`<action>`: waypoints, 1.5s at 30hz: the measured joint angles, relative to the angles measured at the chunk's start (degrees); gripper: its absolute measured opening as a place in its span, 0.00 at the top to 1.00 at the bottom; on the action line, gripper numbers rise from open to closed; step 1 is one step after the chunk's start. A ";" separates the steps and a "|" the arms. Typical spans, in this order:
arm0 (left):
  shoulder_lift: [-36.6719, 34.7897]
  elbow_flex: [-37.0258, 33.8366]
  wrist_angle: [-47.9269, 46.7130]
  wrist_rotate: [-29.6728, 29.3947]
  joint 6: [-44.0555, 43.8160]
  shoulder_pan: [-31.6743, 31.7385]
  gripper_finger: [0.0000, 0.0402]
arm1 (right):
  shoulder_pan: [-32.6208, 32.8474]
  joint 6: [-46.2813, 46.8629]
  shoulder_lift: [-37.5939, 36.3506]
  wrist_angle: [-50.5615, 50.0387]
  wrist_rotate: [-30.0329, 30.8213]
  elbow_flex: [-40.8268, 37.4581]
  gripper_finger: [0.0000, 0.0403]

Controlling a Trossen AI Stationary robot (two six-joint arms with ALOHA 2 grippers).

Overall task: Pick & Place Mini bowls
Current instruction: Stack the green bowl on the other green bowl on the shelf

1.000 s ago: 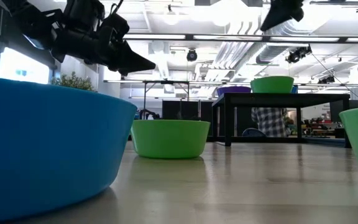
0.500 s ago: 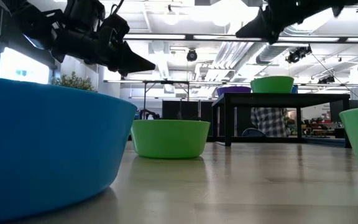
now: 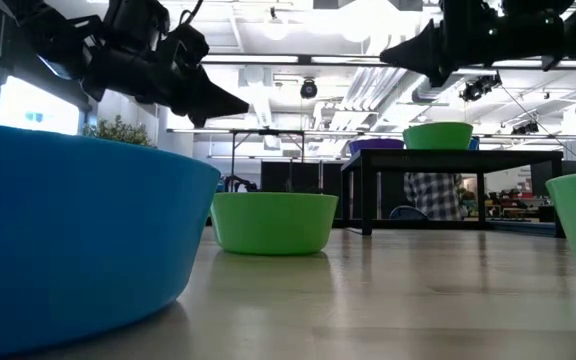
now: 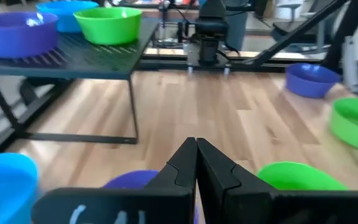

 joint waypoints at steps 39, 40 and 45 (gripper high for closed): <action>1.15 3.02 -20.35 -23.30 1.08 -30.60 1.00 | 19.07 -2.67 12.19 8.40 16.00 -0.02 1.00; 1.32 3.02 -20.58 -22.95 0.93 -30.58 1.00 | 19.07 -3.03 12.58 9.20 15.93 -0.02 1.00; 3.26 3.02 -21.67 -22.64 -0.17 -30.45 1.00 | 19.41 -2.83 13.40 10.25 15.63 -0.02 1.00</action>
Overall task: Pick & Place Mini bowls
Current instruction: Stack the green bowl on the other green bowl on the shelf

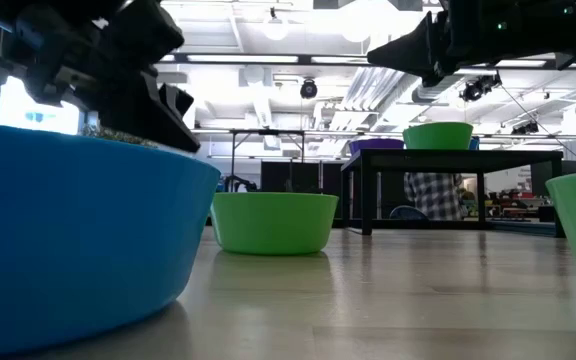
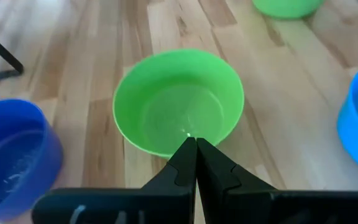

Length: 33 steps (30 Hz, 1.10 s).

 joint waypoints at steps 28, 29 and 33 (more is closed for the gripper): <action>8.12 0.00 11.28 -5.75 2.84 -5.77 0.65 | 8.92 0.96 3.36 3.09 1.48 0.00 0.95; 8.65 0.01 11.45 -6.41 2.72 -5.76 0.65 | 9.55 1.28 3.36 3.08 1.84 0.00 0.95; 8.91 0.00 11.19 -7.41 0.38 -5.55 0.65 | 11.71 4.62 4.74 2.95 6.50 0.12 0.95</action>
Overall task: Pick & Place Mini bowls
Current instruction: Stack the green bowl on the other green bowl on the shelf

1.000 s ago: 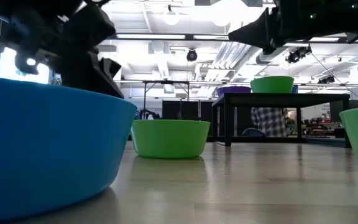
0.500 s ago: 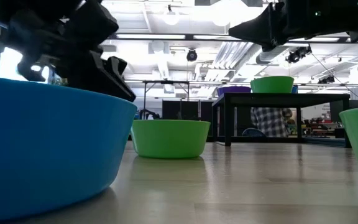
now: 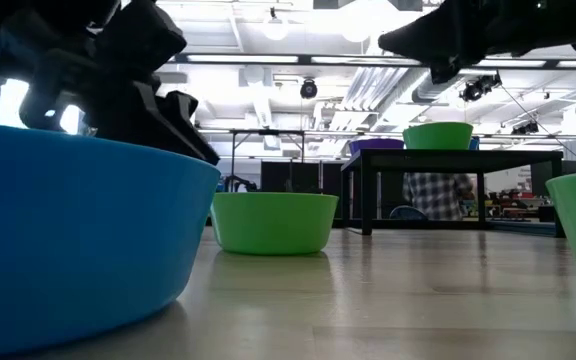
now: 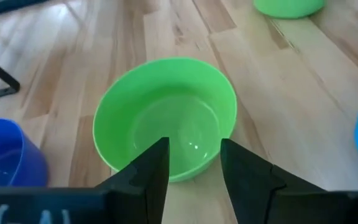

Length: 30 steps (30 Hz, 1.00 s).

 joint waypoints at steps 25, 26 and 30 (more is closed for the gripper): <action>-16.60 -18.40 13.98 -5.05 -4.93 1.51 0.98 | -8.99 40.77 33.02 -59.68 -9.84 42.54 0.66; -17.29 -19.05 13.94 -5.36 -4.96 1.49 0.99 | -9.36 40.77 33.55 -59.76 -10.79 42.85 0.67; -18.25 -20.64 15.20 -6.21 -5.50 1.49 0.99 | -10.32 42.23 34.76 -61.00 -11.65 43.07 0.70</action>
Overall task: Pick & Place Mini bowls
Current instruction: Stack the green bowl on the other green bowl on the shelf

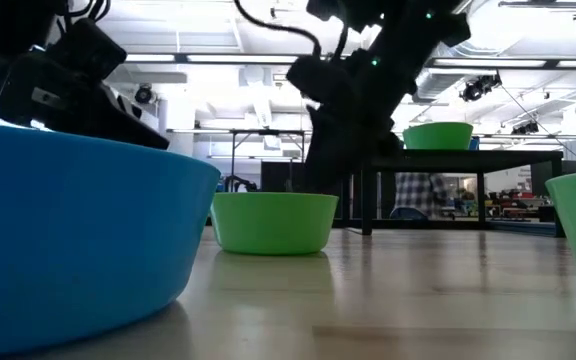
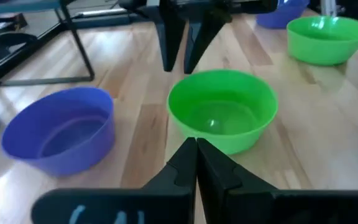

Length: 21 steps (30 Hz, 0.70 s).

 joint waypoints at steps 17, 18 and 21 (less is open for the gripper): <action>0.02 -0.02 -0.47 -0.98 -1.57 0.02 0.99 | 0.31 -1.29 4.34 2.34 -4.91 -0.02 0.92; 0.02 -0.02 -0.48 -0.98 -1.62 0.02 0.99 | 0.46 -1.87 4.24 2.33 -4.93 -0.02 0.94; 0.02 -0.02 -0.70 -0.98 -1.98 0.02 0.99 | 0.58 -3.02 4.13 2.13 -5.04 -0.02 0.99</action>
